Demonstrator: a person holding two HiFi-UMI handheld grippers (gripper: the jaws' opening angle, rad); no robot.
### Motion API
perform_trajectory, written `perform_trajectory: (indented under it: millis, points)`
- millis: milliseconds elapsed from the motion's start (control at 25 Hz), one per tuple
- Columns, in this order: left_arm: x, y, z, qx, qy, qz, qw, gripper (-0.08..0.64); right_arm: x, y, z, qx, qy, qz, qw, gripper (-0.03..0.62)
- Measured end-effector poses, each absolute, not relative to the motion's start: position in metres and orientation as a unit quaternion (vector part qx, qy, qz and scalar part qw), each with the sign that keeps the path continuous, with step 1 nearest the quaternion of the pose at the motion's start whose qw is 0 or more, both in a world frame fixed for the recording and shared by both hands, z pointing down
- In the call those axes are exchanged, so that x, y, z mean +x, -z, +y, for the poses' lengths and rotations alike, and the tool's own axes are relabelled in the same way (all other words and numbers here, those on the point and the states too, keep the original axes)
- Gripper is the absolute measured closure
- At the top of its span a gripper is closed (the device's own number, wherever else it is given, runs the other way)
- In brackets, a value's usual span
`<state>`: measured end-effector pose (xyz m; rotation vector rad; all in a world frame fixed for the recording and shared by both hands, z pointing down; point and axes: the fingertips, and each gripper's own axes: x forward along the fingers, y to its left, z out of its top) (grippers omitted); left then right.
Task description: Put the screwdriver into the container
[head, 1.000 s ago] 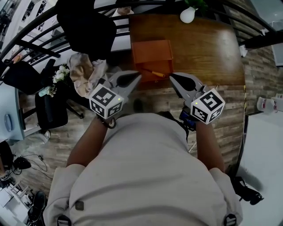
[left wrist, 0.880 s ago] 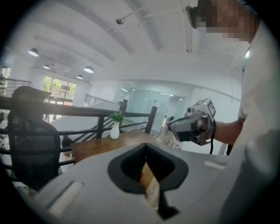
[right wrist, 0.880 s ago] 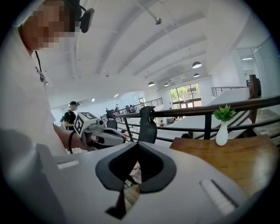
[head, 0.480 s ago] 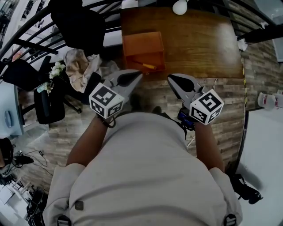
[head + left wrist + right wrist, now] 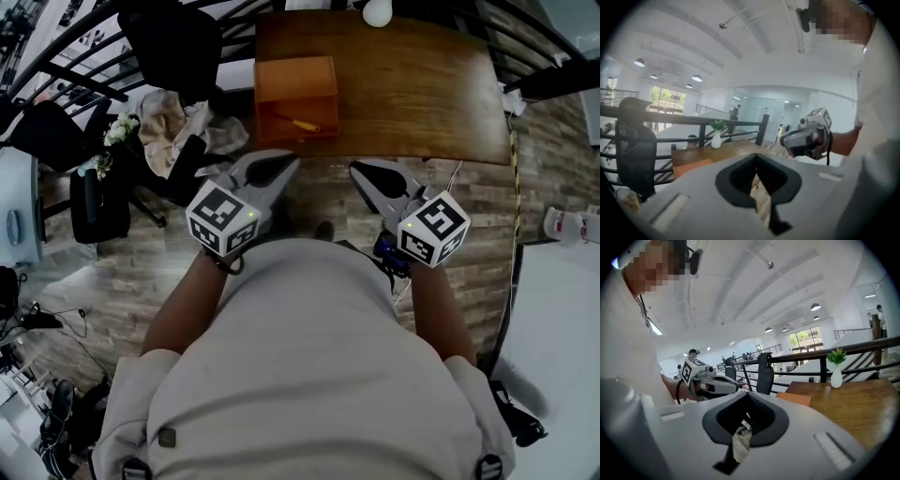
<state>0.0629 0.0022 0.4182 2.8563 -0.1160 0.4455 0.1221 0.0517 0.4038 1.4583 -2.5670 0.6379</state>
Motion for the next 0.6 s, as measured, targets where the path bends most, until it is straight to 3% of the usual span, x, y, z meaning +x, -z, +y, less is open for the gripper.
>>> perform_trajectory:
  millis: [600]
  points:
    - [0.023,-0.405,0.093,0.983,-0.134,-0.062,0.111,0.555,0.081,-0.405,0.136,0.461,-0.200,-0.863,0.057,0.584]
